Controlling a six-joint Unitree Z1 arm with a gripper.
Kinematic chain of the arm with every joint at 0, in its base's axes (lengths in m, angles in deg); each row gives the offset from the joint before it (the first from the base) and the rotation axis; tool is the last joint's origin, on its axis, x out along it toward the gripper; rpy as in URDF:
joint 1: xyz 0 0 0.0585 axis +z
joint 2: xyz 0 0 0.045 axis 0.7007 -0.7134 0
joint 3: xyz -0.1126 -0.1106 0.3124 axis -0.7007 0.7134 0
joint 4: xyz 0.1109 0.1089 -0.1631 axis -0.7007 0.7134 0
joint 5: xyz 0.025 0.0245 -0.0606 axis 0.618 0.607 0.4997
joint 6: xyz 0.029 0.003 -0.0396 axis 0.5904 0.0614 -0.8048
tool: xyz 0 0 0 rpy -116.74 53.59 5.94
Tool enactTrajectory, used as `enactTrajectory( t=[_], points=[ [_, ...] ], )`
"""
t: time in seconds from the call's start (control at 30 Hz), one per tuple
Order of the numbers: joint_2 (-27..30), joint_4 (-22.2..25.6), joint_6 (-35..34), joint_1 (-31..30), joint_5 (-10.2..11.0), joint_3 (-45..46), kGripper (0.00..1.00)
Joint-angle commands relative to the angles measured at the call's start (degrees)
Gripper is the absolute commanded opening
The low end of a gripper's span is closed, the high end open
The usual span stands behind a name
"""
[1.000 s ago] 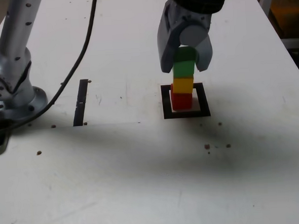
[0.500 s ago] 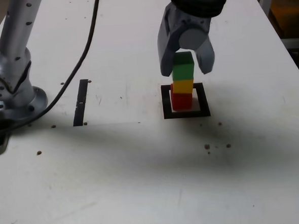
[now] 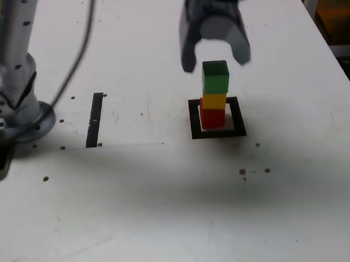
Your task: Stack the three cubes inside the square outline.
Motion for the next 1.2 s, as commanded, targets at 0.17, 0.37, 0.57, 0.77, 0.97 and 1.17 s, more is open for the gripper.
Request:
enactTrajectory(
  t=[0.17, 0.37, 0.57, 0.77, 0.97, 1.17],
  points=[
    [9.87, 3.18, -1.93, 0.22, 3.28, 3.05, 0.78],
    [15.4, 3.67, -3.74, 0.82, 3.6, 9.32, 0.78],
    [18.27, 3.25, -5.63, 1.0, 2.66, 16.14, 0.78],
    [19.94, 0.84, -6.88, 1.0, -0.6, 24.71, 0.78],
    [20.89, -4.69, -7.02, 1.0, -5.18, 34.53, 0.78],
    [20.89, -10.26, -6.37, 1.0, -7.95, 41.39, 0.78]
  ],
)
